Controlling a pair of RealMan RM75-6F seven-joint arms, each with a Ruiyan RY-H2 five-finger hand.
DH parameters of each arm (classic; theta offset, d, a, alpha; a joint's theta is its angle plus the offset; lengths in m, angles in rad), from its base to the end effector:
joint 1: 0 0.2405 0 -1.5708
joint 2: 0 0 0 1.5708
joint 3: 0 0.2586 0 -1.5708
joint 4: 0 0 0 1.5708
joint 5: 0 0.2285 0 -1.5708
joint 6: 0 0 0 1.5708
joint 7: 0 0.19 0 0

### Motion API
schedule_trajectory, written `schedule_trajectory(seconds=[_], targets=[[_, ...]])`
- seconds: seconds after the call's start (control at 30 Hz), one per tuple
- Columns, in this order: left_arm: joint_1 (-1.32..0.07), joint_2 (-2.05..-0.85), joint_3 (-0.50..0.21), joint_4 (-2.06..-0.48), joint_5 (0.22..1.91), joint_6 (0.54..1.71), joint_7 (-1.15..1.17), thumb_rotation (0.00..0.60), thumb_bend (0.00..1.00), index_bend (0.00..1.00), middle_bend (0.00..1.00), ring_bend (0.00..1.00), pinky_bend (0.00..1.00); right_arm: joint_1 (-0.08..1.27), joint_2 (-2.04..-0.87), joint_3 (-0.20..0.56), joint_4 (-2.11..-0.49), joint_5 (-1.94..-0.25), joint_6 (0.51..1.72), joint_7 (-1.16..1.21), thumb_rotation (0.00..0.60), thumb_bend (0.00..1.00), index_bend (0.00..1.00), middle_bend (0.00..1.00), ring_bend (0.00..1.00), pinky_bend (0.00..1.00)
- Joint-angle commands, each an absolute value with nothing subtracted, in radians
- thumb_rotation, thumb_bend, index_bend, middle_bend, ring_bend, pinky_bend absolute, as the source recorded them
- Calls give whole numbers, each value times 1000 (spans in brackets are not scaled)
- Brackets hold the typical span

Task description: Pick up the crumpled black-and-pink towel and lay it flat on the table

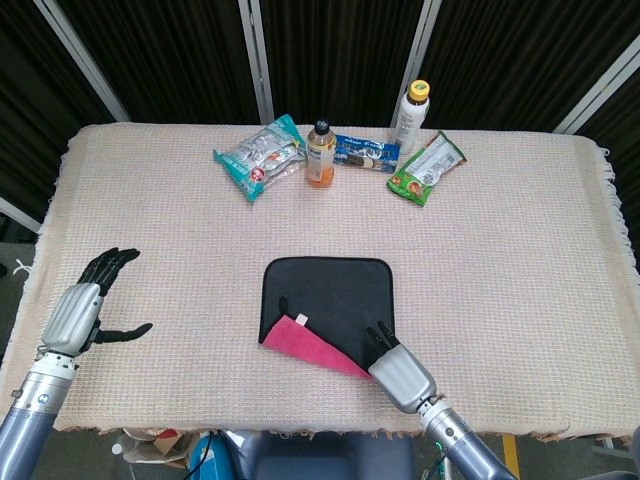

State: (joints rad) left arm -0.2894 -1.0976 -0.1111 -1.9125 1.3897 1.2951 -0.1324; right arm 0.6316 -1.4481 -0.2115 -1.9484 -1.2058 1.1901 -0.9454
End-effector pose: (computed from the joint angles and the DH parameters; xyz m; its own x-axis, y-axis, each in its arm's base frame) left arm -0.2180 0.2832 0.1041 0.0017 0.1530 0.9882 0.9920 -0.1250 0.0176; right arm -0.1404 -0.2240 -0.0608 0.7864 -0.2180 0.5780 -0.5681 -0.6226 0.5381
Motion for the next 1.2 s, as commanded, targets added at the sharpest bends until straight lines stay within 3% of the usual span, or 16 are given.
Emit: schedule_trajectory(seconds=[0.03,0.1,0.27,0.47,0.67,0.93,1.2], targets=[[-290,-1098,-111,-1912,1389,1293,-133,600,153,100,85,0,0,626,-1446,-217,-1950,-1203,1179,-952,600,436,705,286,59,40],[-291,-1098,-111,-1911,1387,1290,-134,600,154,100,85,0,0,623,-1445,-219,-1949,-1201,1172,-955,600,436,676,286,49,40],[-292,-1099,-112,-1909,1382,1287,-136,600,154,100,83,0,0,617,-1442,-221,-1949,-1198,1154,-955,600,420,487,231,6,40],[-293,-1098,-114,-1908,1377,1285,-139,600,153,100,79,0,0,611,-1436,-225,-1960,-1200,1140,-973,600,308,202,119,0,25],[-293,-1097,-115,-1909,1375,1283,-140,600,153,100,77,0,0,605,-1435,-223,-1974,-1184,1136,-1002,600,223,15,56,0,11],[-293,-1095,-115,-1907,1373,1281,-144,600,153,98,74,0,0,595,-1430,-216,-1993,-1174,1156,-1051,600,169,0,0,0,0],[-294,-1094,-116,-1906,1371,1279,-144,600,153,97,73,0,0,562,-1404,-192,-1994,-1202,1269,-1131,600,161,0,0,0,0]])
